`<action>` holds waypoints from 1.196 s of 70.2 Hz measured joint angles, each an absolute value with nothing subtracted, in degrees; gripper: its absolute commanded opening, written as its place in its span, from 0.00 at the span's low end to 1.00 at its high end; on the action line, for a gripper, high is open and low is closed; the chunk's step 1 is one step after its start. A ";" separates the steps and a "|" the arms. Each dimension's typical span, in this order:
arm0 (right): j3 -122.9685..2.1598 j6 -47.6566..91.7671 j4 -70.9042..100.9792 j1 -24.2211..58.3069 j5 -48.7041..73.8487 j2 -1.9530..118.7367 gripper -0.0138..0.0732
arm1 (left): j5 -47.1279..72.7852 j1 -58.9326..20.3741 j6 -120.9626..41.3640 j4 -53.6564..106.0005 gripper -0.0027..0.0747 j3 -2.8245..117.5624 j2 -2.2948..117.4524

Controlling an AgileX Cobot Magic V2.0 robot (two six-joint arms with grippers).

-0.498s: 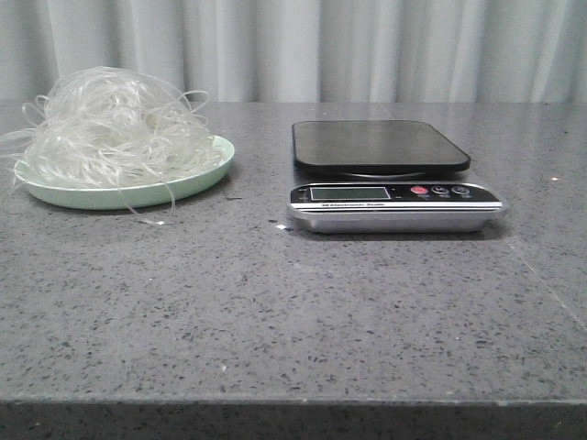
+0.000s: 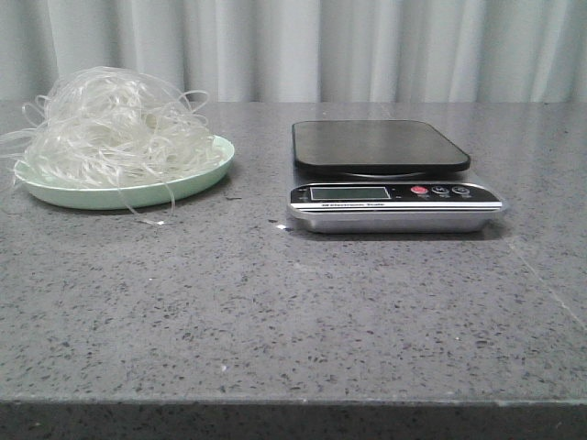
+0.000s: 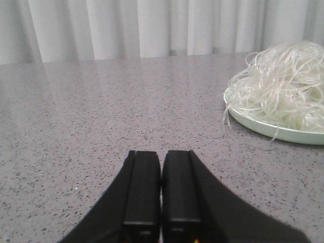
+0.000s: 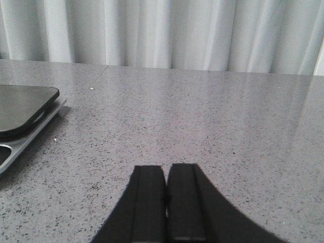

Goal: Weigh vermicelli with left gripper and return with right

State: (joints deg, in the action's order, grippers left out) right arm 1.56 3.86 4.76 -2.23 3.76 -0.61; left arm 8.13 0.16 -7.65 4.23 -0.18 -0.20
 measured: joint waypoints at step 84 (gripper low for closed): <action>1.56 3.86 4.76 -2.23 3.76 -0.61 0.33 | -6.27 0.16 -7.65 7.38 0.21 8.32 0.55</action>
